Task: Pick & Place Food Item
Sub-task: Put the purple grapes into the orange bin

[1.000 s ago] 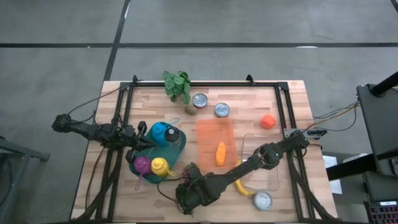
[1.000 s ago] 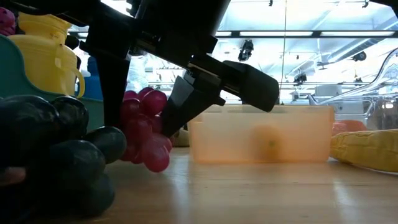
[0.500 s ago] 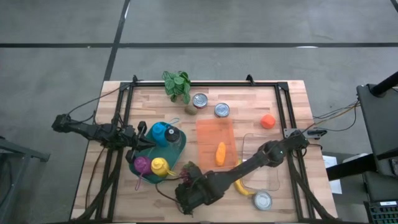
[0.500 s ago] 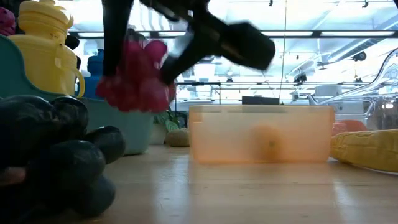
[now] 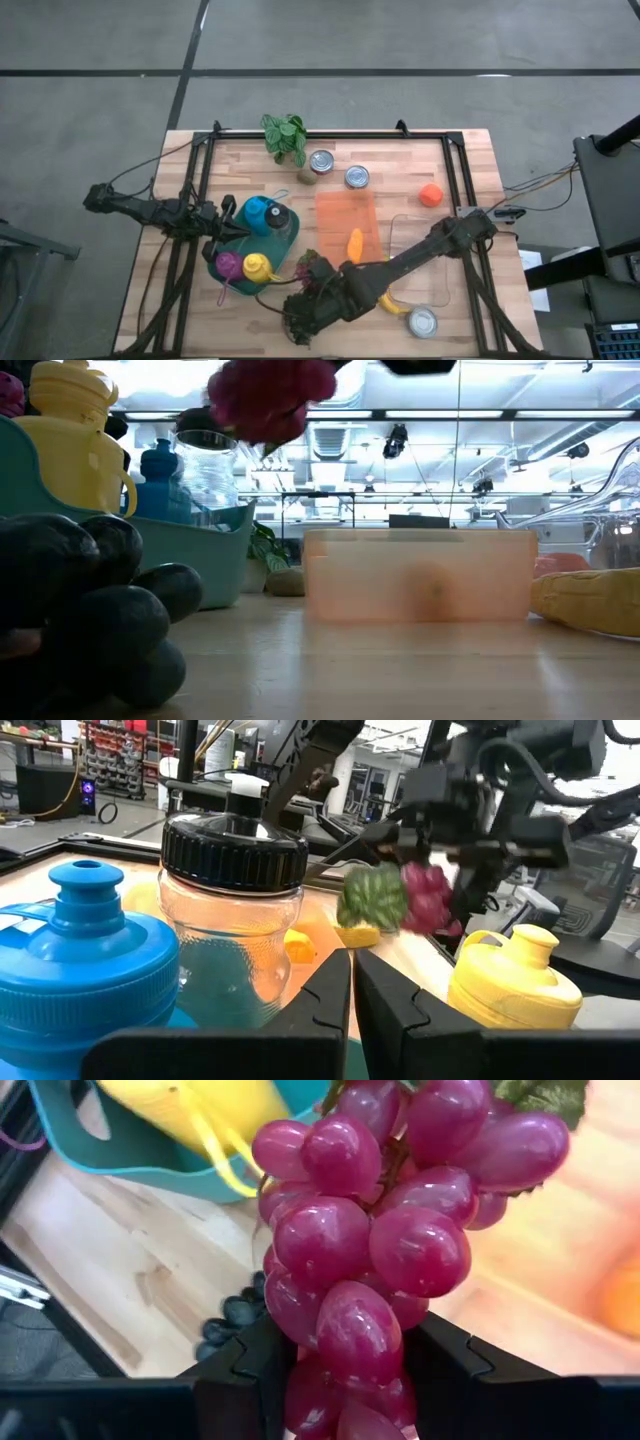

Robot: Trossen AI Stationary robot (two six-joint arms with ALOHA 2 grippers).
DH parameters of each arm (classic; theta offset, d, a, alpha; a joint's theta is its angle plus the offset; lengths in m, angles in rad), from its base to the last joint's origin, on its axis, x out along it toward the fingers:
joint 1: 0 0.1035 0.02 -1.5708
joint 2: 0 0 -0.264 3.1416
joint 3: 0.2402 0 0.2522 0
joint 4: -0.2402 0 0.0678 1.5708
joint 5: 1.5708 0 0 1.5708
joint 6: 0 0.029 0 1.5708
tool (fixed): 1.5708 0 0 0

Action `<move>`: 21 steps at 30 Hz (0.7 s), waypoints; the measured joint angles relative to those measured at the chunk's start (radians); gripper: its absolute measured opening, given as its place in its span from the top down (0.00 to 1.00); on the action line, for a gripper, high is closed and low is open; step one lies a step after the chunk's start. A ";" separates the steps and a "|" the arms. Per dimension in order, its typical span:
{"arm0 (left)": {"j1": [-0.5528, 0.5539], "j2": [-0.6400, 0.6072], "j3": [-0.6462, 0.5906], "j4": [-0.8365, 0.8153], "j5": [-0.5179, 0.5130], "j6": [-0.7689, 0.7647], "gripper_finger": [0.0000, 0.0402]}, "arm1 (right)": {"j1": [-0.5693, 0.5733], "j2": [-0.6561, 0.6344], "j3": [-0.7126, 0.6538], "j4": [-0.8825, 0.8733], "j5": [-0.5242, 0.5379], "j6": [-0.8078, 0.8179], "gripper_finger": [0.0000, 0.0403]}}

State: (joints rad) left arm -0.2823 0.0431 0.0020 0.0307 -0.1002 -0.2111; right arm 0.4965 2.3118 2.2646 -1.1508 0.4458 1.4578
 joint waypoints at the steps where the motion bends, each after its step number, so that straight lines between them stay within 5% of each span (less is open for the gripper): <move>1: 0.000 0.000 0.000 0.000 0.000 0.000 0.95 | 0.000 -0.011 0.000 -0.025 0.000 -0.001 0.64; 13: 0.000 0.001 0.000 0.000 0.000 0.000 0.95 | -0.034 -0.158 -0.002 -0.319 0.018 -0.009 0.64; 21: 0.000 0.001 0.000 0.000 0.000 0.000 0.95 | -0.063 -0.191 -0.011 -0.394 0.029 -0.209 0.64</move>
State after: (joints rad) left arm -0.2821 0.0437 0.0021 0.0311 -0.1004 -0.2108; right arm 0.4338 2.1203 2.2533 -1.5450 0.4743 1.2490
